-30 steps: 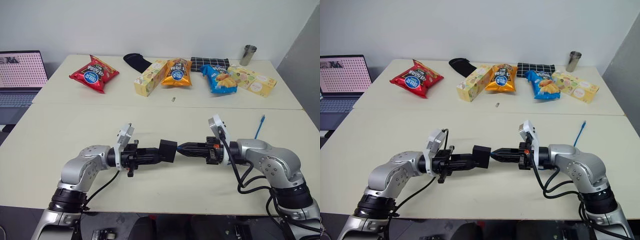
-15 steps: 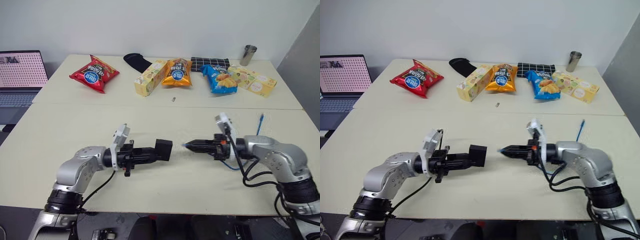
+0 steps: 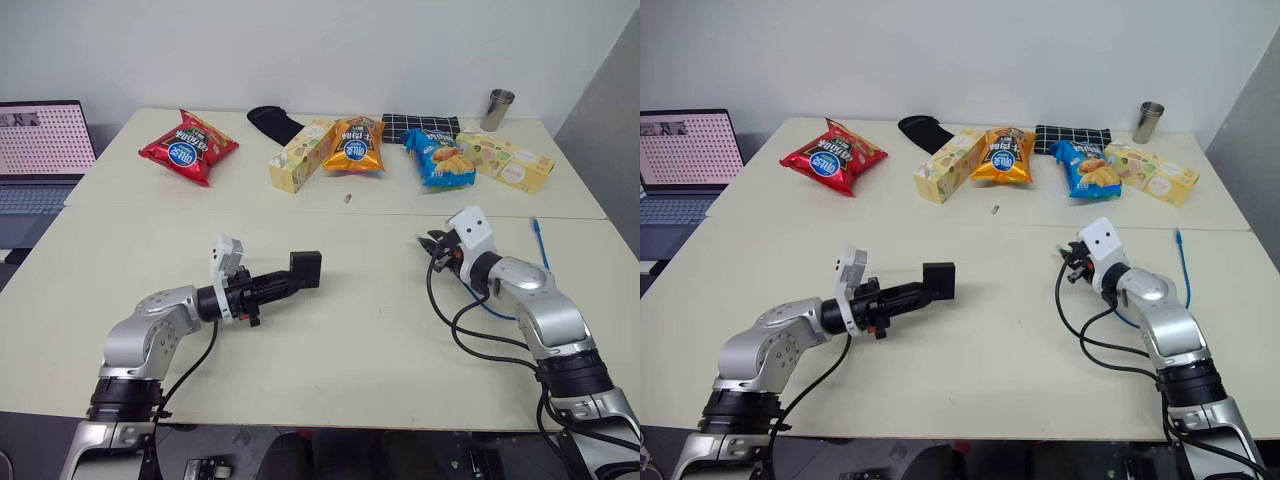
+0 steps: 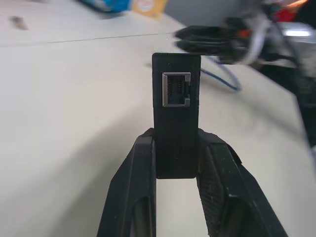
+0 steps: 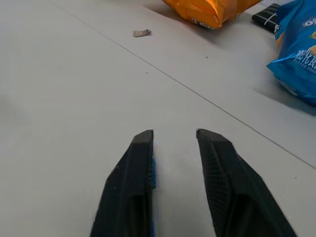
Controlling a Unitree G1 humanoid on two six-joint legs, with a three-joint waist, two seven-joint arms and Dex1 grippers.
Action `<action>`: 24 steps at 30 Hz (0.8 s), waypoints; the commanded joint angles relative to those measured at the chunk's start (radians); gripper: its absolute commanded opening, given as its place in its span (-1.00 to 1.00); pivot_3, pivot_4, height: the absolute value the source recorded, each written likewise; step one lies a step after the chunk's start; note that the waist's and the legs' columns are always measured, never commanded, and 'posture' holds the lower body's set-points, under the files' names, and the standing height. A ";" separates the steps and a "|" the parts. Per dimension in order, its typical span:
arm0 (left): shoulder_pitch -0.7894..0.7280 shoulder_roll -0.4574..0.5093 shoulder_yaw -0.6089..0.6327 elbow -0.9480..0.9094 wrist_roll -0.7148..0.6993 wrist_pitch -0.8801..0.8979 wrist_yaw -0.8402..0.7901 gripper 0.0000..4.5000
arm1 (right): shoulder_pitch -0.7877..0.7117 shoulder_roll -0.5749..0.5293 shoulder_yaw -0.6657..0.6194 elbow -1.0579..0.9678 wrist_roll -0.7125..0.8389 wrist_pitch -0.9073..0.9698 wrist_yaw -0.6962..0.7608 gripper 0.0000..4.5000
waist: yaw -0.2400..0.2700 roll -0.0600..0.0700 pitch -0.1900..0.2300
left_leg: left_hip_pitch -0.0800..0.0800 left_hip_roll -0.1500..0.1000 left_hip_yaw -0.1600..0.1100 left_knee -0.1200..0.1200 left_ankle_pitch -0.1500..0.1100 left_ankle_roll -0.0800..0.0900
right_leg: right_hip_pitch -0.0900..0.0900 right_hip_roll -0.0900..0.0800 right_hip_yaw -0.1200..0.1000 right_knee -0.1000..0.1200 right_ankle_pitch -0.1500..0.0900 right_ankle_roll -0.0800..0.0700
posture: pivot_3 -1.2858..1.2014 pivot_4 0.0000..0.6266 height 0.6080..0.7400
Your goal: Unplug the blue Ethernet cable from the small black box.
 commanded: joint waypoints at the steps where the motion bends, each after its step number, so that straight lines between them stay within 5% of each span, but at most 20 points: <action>1: -0.039 -0.024 0.015 0.026 0.046 -0.071 0.056 -0.66 | -0.006 -0.019 -0.021 -0.112 0.027 -0.005 0.062 0.05 | 0.000 0.000 0.000 | 0.000 0.000 0.000 0.000 0.000 0.000 | 0.000 0.000 0.000 0.000 0.000 0.000 | 0.03 -0.52 1.00; 6: -0.071 -0.092 -0.008 0.130 0.228 -0.371 0.199 -0.66 | 0.029 -0.060 -0.028 -0.321 0.248 0.127 0.270 0.47 | 0.002 0.000 0.000 | 0.000 0.000 0.000 0.000 0.000 0.000 | 0.000 0.000 0.000 -0.001 0.000 0.000 | 0.03 -0.52 1.00; 13: -0.148 -0.214 0.014 0.432 0.380 -0.730 0.436 -0.66 | -0.015 -0.058 -0.014 -0.415 0.313 0.264 0.257 0.47 | 0.004 -0.001 0.000 | 0.000 0.000 0.000 0.001 0.000 0.000 | 0.001 -0.001 0.000 -0.001 0.000 0.000 | 0.03 -0.52 1.00; 20: -0.157 -0.240 0.032 0.590 0.369 -0.733 0.450 -0.66 | -0.032 -0.057 -0.003 -0.418 0.291 0.292 0.239 0.47 | 0.003 -0.001 0.000 | 0.000 0.000 0.000 0.000 0.000 0.000 | 0.000 -0.001 -0.001 -0.001 0.000 0.000 | 0.03 -0.52 1.00; 21: -0.145 -0.233 0.033 0.581 0.363 -0.724 0.434 -0.34 | -0.032 -0.058 -0.003 -0.421 0.291 0.297 0.237 0.49 | 0.003 -0.001 0.000 | 0.000 0.000 0.000 0.000 0.000 0.000 | 0.000 -0.001 -0.001 -0.001 0.000 0.000 | 0.03 -0.52 1.00; 24: -0.117 -0.217 0.034 0.545 0.359 -0.707 0.416 -0.11 | -0.028 -0.059 -0.004 -0.430 0.291 0.307 0.233 0.49 | 0.002 -0.001 -0.001 | 0.001 0.000 0.000 0.000 0.000 0.000 | 0.001 -0.001 -0.001 0.000 0.000 0.000 | 0.03 -0.52 1.00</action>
